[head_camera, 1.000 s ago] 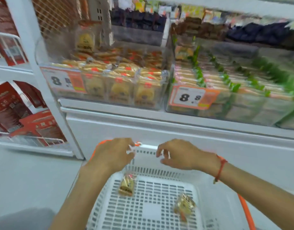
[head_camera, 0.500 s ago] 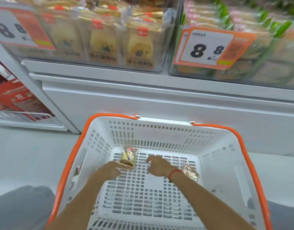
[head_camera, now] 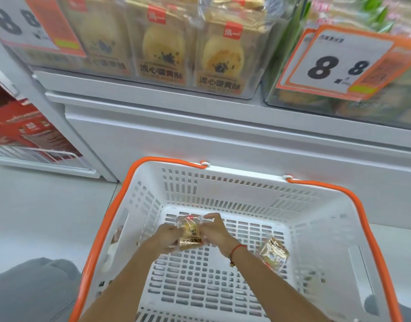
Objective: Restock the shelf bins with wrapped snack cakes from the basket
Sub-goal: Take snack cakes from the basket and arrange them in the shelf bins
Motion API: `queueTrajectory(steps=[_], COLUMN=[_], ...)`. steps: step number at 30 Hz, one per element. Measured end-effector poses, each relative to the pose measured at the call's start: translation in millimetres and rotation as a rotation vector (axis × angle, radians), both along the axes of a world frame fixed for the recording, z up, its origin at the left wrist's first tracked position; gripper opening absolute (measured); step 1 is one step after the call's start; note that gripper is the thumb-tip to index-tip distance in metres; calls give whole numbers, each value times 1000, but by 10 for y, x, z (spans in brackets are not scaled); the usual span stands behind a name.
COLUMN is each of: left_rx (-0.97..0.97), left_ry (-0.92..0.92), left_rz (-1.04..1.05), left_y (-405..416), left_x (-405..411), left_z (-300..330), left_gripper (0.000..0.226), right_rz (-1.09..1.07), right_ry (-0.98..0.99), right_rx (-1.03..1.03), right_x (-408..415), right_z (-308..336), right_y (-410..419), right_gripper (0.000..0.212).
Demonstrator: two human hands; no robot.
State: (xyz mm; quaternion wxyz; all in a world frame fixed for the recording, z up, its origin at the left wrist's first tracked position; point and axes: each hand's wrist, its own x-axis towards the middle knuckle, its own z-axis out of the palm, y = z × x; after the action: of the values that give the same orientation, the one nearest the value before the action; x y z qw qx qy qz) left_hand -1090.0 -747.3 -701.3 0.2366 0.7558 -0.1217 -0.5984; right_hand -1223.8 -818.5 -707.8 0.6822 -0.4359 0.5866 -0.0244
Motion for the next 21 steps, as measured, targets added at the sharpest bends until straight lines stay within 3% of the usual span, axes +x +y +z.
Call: queueTrajectory(steps=[2, 5, 9, 11, 14, 16, 18, 21], left_rx=[-75, -165, -251, -284, -365, -520, -777, -1050], left_ry=[102, 179, 97, 36, -195, -378, -601, -1100], left_rz=[18, -123, -358, -445, -574, -508, -339, 78], left_y=[20, -11, -128, -164, -220, -232, -205, -146], left_x=[74, 299, 598, 736, 938, 1032, 1088, 1154], left_z=[234, 670, 1424, 1853, 2523, 2914, 3233, 3508], left_gripper=[15, 14, 9, 10, 18, 19, 15, 8], right_rz=[52, 192, 416, 464, 443, 400, 362, 321], right_ry=[-11, -35, -142, -176, -188, -236, -295, -361], right_rx=[4, -82, -317, -547, -850, -952, -1026, -1104], right_x=[-51, -93, -34, 76, 276, 377, 464, 567], right_z=[262, 741, 1448, 1797, 2288, 2621, 2939, 3301], right_y=[-56, -157, -136, -67, 9, 34, 22, -20], right_gripper=[39, 37, 39, 38, 29, 25, 25, 27])
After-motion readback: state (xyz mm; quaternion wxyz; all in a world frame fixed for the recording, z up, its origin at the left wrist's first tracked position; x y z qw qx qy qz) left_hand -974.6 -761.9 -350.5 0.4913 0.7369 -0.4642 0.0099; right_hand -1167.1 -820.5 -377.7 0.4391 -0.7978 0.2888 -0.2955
